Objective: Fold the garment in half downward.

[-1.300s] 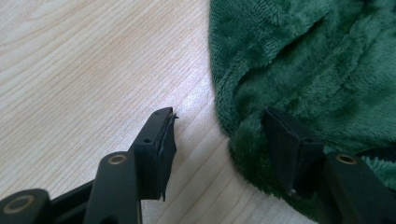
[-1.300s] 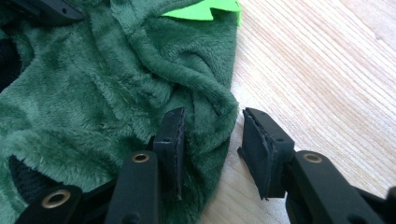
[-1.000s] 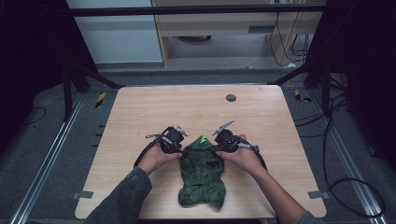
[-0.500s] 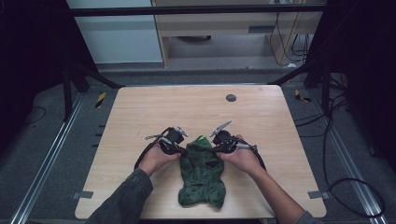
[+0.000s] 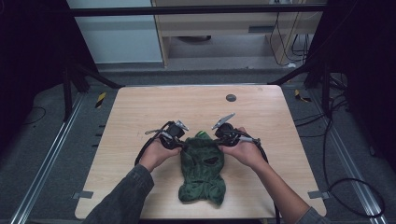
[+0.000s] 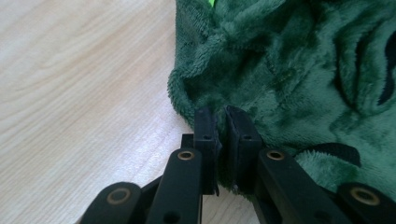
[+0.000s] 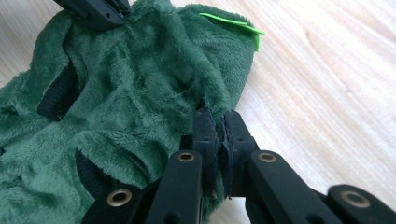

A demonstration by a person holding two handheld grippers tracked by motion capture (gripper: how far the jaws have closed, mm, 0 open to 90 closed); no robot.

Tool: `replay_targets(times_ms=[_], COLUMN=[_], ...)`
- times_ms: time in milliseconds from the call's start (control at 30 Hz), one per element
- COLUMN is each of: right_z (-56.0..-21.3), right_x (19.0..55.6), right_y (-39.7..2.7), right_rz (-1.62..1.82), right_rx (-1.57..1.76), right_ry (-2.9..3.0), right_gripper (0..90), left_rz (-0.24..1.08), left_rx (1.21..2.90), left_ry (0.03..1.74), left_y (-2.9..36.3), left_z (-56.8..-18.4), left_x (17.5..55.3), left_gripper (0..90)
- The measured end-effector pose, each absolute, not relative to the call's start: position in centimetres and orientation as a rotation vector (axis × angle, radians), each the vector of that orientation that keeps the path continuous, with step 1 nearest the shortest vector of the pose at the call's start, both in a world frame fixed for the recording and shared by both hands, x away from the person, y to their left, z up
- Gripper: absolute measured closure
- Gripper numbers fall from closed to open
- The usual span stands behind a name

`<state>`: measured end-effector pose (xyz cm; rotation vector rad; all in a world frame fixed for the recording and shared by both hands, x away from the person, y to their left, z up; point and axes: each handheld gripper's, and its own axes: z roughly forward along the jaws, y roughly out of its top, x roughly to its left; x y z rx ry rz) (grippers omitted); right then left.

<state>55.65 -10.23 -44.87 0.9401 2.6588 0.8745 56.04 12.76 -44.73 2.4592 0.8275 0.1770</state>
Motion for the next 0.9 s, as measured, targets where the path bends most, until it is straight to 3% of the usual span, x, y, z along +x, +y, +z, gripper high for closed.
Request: replay_targets(times_ms=[900], right_z=[-42.3], right_x=[56.2], right_y=[-9.8], right_rz=[0.915], right_rx=[0.893], right_ry=[2.602], right_gripper=[85.6], left_rz=[0.264], left_rx=[2.450], left_ry=[0.802], left_y=[12.7], left_z=[-41.7], left_x=[56.7], left_gripper=[83.7])
